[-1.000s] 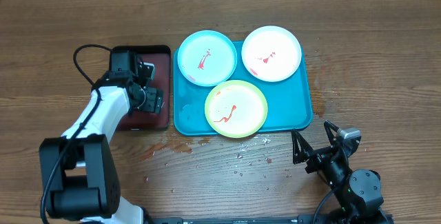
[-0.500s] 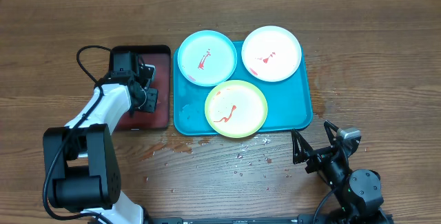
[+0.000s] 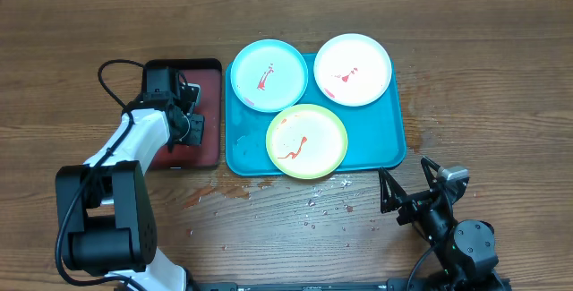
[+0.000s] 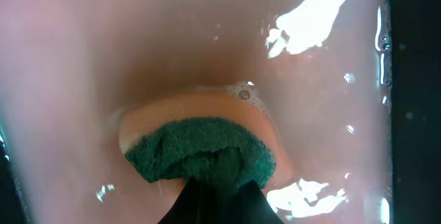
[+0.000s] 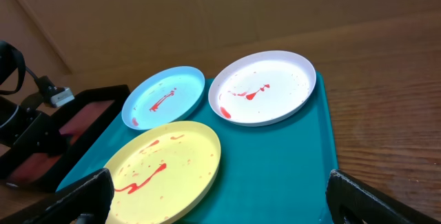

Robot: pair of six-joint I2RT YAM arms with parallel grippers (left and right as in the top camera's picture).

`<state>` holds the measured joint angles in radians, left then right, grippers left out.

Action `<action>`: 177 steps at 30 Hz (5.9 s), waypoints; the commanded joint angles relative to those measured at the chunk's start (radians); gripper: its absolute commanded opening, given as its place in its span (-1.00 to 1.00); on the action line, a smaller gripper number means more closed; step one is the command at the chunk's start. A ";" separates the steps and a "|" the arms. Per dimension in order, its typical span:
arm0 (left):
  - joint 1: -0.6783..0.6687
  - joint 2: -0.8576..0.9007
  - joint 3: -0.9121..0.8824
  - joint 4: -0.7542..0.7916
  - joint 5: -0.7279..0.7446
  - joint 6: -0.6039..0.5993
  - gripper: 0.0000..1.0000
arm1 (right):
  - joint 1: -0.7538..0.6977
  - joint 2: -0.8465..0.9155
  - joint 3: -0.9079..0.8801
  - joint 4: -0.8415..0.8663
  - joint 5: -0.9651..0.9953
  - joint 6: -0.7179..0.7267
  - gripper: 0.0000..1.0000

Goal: Clean dirty plates on tray and stack at the side
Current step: 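Lower the left gripper and grasp the green-and-orange sponge, then lift the sponge with the left gripper onto the light blue plate, then grasp the light blue plate rim with the right gripper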

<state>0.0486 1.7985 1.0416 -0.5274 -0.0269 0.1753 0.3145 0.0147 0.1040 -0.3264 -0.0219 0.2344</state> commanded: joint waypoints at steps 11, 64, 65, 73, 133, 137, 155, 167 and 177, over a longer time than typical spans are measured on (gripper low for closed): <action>0.004 -0.157 0.134 -0.135 0.001 -0.130 -0.92 | -0.003 -0.009 -0.006 0.007 0.004 -0.006 1.00; -0.052 -0.231 0.133 -0.364 0.011 -0.314 -0.92 | -0.003 -0.009 -0.006 0.007 0.004 -0.007 1.00; -0.052 -0.231 0.133 -0.370 0.019 -0.313 -0.92 | -0.003 -0.009 -0.006 0.007 0.004 -0.007 1.00; -0.089 -0.285 0.134 -0.406 0.027 -0.309 -0.92 | -0.003 -0.009 -0.006 0.008 0.004 -0.006 1.00; -0.387 0.399 0.588 -0.053 -0.053 -0.302 -0.92 | -0.002 0.795 0.380 -0.013 -0.305 0.093 1.00; -0.387 0.399 0.592 -0.113 -0.104 -0.301 -0.92 | -0.002 1.003 0.502 -0.024 -0.293 0.051 1.00; -0.366 0.399 0.592 -0.208 0.028 -0.333 -0.92 | 0.002 1.492 0.857 0.092 -0.285 -0.063 0.68; -0.349 0.399 0.592 -0.205 0.092 -0.337 -0.92 | 0.072 1.788 1.171 -0.048 -0.206 -0.190 0.46; -0.348 0.399 0.592 -0.198 0.150 -0.336 -0.92 | 0.105 1.924 1.175 0.093 -0.208 -0.155 0.19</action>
<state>-0.3054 2.1677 1.6375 -0.7185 0.0723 -0.1505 0.4187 1.9141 1.2606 -0.2562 -0.2314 0.0608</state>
